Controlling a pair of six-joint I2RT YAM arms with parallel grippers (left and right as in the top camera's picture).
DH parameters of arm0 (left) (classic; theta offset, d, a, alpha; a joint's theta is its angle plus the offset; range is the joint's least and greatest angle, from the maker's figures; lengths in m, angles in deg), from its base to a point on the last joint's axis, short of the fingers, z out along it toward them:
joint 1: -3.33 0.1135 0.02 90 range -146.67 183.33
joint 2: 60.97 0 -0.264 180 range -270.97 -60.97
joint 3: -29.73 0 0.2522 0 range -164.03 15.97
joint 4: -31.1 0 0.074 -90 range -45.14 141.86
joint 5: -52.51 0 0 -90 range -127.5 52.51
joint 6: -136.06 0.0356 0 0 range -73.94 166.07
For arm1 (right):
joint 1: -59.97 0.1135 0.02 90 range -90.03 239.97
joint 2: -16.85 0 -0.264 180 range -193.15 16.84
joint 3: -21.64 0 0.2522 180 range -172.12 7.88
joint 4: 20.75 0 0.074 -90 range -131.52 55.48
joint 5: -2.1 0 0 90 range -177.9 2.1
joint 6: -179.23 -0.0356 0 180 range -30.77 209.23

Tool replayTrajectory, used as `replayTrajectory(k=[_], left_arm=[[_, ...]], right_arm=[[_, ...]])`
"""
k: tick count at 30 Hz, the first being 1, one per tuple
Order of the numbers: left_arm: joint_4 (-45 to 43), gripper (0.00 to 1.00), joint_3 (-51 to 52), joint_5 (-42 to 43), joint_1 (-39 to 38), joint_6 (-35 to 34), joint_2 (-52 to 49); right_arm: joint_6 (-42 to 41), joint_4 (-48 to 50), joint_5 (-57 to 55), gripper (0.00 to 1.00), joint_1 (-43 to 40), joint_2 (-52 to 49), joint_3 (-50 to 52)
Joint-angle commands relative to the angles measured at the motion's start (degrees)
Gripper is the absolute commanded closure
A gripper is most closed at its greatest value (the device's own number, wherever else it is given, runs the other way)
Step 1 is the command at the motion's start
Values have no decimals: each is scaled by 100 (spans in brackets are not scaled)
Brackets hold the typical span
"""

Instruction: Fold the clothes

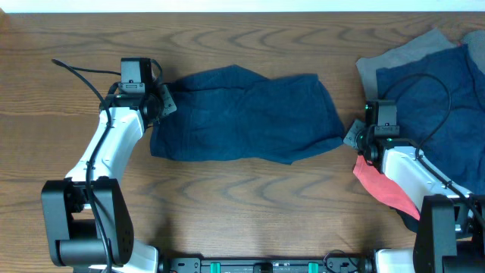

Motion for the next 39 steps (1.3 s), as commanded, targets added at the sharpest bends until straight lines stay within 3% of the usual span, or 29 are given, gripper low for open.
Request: replayTrajectory(k=[1, 6, 13, 22, 30, 39], left_arm=[[17, 94, -22, 15, 24, -70, 129], [17, 94, -22, 13, 24, -70, 129], [26, 94, -22, 15, 24, -70, 129], [90, 94, -22, 15, 24, -70, 129], [87, 94, -22, 15, 24, -70, 129], [103, 94, -22, 15, 24, -70, 129]], right_arm=[[479, 332, 1034, 90, -13, -109, -15], [710, 398, 1834, 85, 0, -192, -15], [398, -184, 693, 89, -7, -404, -15], [398, 144, 662, 81, -170, -177, -24], [376, -553, 411, 83, -271, -125, -22], [822, -566, 1572, 87, -186, -129, -22]])
